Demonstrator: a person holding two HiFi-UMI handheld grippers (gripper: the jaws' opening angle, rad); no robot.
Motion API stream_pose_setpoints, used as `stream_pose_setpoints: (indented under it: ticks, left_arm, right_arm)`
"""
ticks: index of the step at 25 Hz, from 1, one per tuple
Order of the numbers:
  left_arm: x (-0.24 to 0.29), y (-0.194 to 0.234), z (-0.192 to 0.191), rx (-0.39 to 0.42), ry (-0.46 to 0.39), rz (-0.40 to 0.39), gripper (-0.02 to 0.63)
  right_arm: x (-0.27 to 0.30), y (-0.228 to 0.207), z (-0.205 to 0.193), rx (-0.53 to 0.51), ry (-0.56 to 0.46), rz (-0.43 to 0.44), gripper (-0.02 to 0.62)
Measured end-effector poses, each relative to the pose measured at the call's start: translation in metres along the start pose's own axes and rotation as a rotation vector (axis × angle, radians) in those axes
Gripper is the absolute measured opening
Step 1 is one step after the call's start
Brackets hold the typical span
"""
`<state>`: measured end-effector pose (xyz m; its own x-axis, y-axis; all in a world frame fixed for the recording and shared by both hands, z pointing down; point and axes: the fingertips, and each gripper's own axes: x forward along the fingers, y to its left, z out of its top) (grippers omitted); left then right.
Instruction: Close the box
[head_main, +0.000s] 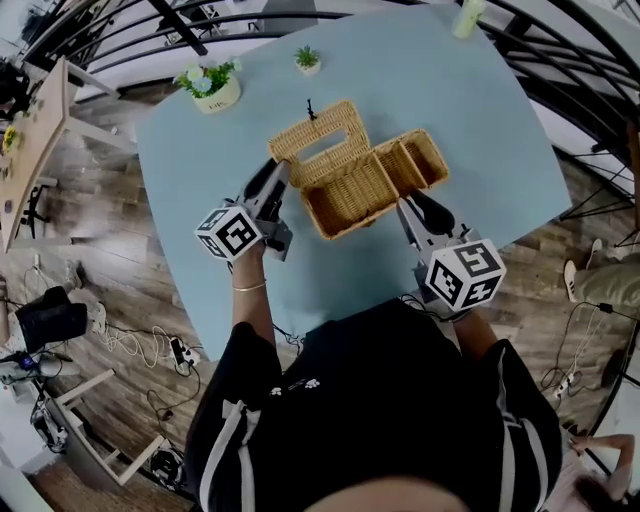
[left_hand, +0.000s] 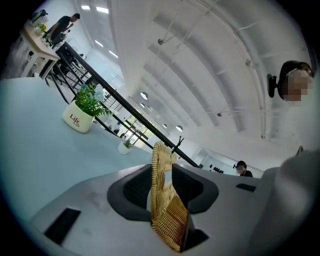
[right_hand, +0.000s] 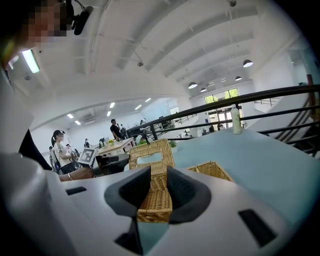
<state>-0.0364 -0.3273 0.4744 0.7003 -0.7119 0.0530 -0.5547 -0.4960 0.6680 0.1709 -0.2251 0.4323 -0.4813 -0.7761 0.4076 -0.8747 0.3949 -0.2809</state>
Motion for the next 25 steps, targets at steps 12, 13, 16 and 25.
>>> stream_pose_setpoints:
  ticks: [12, 13, 16, 25]
  left_arm:
    - [-0.007, -0.014, -0.001, 0.106, -0.022, -0.019, 0.112]
    - [-0.007, -0.016, -0.001, 0.113, -0.031, -0.028, 0.112]
    - [-0.009, -0.022, -0.002, 0.133, -0.046, -0.045, 0.112]
    - [-0.014, -0.033, -0.008, 0.150, -0.043, -0.032, 0.110]
  right_arm:
    - [-0.002, -0.005, 0.001, -0.007, 0.002, 0.011, 0.100]
    - [0.001, -0.007, 0.003, -0.016, 0.000, 0.011, 0.100]
    - [0.013, -0.012, 0.011, -0.051, -0.007, 0.011, 0.100]
    - [0.057, 0.007, 0.028, -0.106, 0.006, 0.107, 0.100]
